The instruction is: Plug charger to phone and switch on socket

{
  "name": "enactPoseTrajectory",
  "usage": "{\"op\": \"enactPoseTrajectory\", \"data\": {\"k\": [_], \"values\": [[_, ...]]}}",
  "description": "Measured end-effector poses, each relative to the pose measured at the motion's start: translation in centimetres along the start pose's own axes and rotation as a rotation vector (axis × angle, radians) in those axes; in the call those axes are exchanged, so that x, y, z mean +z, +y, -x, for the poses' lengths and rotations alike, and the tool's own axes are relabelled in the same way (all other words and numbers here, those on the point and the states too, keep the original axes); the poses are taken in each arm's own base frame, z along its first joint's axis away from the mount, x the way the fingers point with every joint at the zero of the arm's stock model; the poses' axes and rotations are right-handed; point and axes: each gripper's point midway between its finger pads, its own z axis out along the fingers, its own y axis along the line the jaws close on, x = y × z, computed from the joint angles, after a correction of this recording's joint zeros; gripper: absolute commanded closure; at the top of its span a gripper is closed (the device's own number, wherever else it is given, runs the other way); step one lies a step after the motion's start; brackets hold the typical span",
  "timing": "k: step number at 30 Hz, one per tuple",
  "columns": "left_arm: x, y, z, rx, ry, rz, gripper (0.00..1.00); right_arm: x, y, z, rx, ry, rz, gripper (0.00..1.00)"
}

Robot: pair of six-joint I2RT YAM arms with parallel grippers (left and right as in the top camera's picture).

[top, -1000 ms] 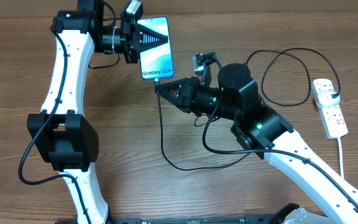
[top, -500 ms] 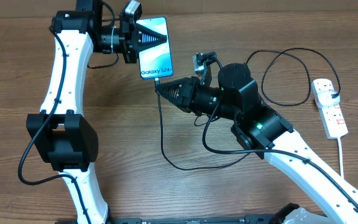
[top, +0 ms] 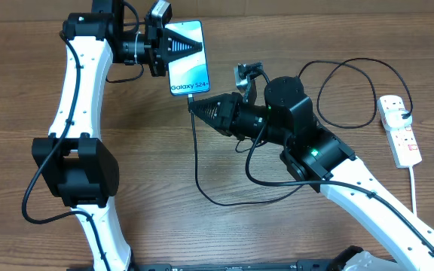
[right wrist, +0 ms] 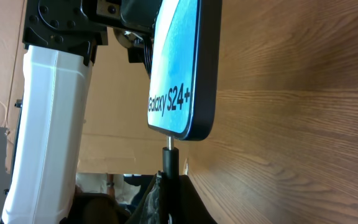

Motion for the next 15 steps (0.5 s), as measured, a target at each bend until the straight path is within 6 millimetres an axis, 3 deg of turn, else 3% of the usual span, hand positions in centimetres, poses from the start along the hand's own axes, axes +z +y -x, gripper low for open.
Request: {"op": "enactPoseTrajectory", "data": {"k": [15], "values": [[0.0, -0.01, 0.02, 0.003, 0.0, 0.0, 0.96, -0.07, -0.08, 0.17, 0.001, -0.004, -0.001, 0.96]]}}
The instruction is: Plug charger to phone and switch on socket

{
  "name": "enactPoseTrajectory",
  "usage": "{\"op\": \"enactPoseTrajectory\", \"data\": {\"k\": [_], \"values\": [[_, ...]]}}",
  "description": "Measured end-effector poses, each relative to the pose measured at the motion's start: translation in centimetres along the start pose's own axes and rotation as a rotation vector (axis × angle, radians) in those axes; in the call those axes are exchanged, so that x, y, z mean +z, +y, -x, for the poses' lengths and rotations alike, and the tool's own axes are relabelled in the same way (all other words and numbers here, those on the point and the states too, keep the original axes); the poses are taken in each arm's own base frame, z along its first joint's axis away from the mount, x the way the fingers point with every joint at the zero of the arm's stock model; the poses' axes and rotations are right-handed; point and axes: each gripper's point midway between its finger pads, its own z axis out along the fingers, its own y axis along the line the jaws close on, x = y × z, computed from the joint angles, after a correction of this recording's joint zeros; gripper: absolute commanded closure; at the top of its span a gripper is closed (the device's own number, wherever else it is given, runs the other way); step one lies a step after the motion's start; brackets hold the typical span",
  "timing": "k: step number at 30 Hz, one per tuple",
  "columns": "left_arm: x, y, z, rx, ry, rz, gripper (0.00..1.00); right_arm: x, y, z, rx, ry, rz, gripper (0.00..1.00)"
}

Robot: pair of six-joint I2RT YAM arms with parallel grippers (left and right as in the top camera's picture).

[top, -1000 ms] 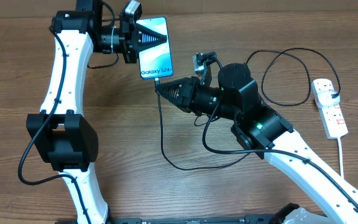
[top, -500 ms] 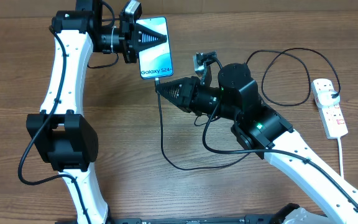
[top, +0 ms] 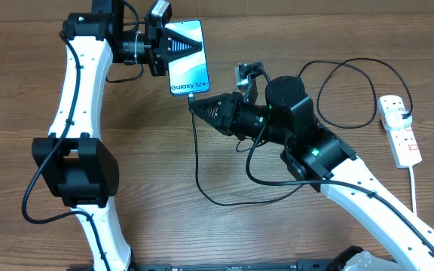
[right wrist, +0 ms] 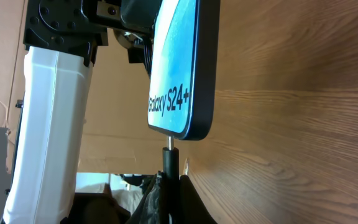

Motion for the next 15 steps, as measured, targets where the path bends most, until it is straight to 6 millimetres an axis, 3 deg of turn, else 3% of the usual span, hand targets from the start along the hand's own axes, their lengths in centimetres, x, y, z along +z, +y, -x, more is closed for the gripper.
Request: {"op": "enactPoseTrajectory", "data": {"k": [15], "values": [[-0.26, 0.01, 0.12, 0.002, -0.006, 0.0, 0.96, 0.0, 0.48, 0.38, -0.008, -0.018, 0.018, 0.96]]}}
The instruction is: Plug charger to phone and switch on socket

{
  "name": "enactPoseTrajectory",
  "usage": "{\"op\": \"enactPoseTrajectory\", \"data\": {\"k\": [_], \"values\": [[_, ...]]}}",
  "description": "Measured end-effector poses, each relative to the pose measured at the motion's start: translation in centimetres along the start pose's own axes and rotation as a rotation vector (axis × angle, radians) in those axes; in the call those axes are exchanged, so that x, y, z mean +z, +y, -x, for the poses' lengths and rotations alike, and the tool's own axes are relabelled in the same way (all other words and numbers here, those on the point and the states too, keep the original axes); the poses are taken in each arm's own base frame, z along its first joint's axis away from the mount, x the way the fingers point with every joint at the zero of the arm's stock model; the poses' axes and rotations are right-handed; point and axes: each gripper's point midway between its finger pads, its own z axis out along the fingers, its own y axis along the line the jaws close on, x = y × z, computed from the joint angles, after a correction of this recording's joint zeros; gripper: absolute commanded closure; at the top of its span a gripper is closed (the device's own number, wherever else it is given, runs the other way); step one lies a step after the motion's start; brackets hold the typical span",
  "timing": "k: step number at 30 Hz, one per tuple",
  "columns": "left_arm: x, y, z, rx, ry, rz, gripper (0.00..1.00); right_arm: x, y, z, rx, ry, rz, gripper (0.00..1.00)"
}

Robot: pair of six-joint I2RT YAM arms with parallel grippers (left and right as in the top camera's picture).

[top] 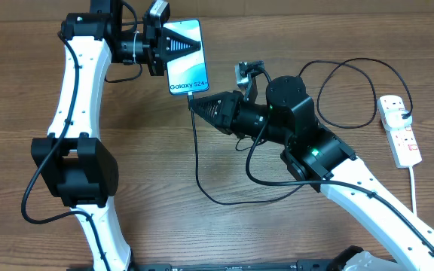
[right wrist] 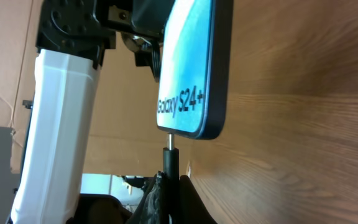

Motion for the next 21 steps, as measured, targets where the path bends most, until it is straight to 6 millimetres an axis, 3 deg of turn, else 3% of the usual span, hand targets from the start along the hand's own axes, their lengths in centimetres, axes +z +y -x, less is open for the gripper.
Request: {"op": "enactPoseTrajectory", "data": {"k": [10, 21], "values": [[0.0, 0.5, 0.1, 0.007, -0.006, 0.026, 0.96, -0.1, -1.0, 0.3, 0.022, -0.018, -0.042, 0.96], [0.0, 0.4, 0.1, 0.007, -0.005, 0.021, 0.96, -0.1, -0.5, 0.0, 0.021, 0.002, -0.017, 0.96]]}}
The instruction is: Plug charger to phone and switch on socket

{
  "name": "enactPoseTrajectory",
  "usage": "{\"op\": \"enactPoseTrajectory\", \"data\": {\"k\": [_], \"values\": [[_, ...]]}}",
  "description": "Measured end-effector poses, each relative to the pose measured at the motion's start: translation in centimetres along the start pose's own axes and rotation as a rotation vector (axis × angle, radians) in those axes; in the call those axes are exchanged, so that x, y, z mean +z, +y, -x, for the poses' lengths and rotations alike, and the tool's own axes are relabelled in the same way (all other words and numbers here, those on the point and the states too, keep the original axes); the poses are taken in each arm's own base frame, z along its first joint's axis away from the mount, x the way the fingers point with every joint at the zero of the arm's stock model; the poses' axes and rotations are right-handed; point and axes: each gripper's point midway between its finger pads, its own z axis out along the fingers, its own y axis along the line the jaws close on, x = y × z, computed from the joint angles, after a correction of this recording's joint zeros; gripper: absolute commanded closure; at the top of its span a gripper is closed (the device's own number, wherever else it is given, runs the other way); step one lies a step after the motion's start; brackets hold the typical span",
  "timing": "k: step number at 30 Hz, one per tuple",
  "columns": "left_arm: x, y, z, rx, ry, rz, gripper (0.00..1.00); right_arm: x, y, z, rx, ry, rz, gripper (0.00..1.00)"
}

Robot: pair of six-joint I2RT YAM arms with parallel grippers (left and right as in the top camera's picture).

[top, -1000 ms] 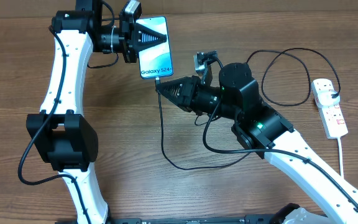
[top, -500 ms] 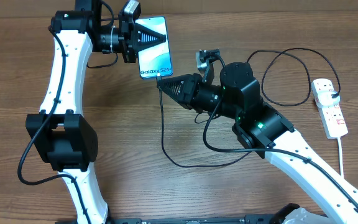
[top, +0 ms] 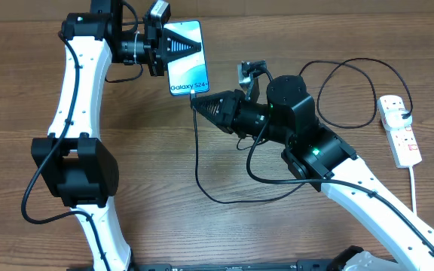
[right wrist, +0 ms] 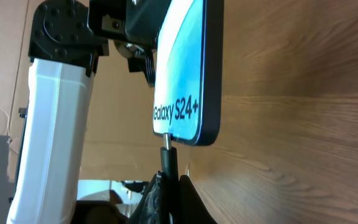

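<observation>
The phone (top: 185,54), its blue screen reading Galaxy S24+, is held off the table with my left gripper (top: 173,47) shut on it. In the right wrist view the phone (right wrist: 185,68) stands edge-on. My right gripper (top: 197,103) is shut on the black charger plug (right wrist: 169,163), whose metal tip touches the phone's bottom edge. The black cable (top: 202,177) loops across the table toward the white socket strip (top: 399,128) at the far right.
The table (top: 164,226) is brown wood. My left arm's base (top: 74,169) stands at the left. A white lead (top: 414,184) runs from the socket strip toward the front edge. Cardboard (right wrist: 114,112) shows behind the left arm in the right wrist view.
The plug tip stood a short gap below the phone's bottom edge; now it touches that edge. The phone has shifted a little in the wrist view.
At the first two moments the plug sat in my right gripper a short way below the phone's bottom edge, and the left gripper held the phone. Then the phone sat slightly to the right in the wrist view. Now the tip meets the edge.
</observation>
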Motion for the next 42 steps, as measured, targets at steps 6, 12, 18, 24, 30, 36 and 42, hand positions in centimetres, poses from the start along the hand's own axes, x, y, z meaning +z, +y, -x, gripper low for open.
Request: {"op": "enactPoseTrajectory", "data": {"k": [6, 12, 18, 24, 30, 36, 42], "values": [[0.0, -0.25, 0.37, 0.009, -0.001, -0.009, 0.96, 0.01, 0.09, -0.28, 0.005, 0.017, 0.006, 0.96], [0.0, -0.38, 0.43, 0.001, 0.001, -0.015, 0.96, -0.01, 0.21, -0.48, 0.007, 0.029, 0.013, 0.96], [0.0, -0.42, 0.48, -0.002, 0.001, -0.016, 0.96, -0.01, 0.26, -0.57, 0.006, 0.035, 0.015, 0.96], [0.0, -0.41, 0.49, -0.004, 0.001, -0.016, 0.96, -0.02, 0.26, -0.57, 0.007, 0.035, 0.015, 0.96], [0.0, -0.43, 0.51, -0.001, 0.001, -0.016, 0.96, -0.01, 0.37, -0.53, 0.004, 0.033, 0.02, 0.97], [0.0, -0.42, 0.51, -0.002, 0.001, -0.016, 0.96, -0.02, 0.4, -0.6, 0.004, 0.037, 0.021, 0.97], [0.0, -0.43, 0.51, -0.004, 0.001, -0.016, 0.96, -0.02, 0.43, -0.67, 0.003, 0.041, 0.023, 0.96]]}}
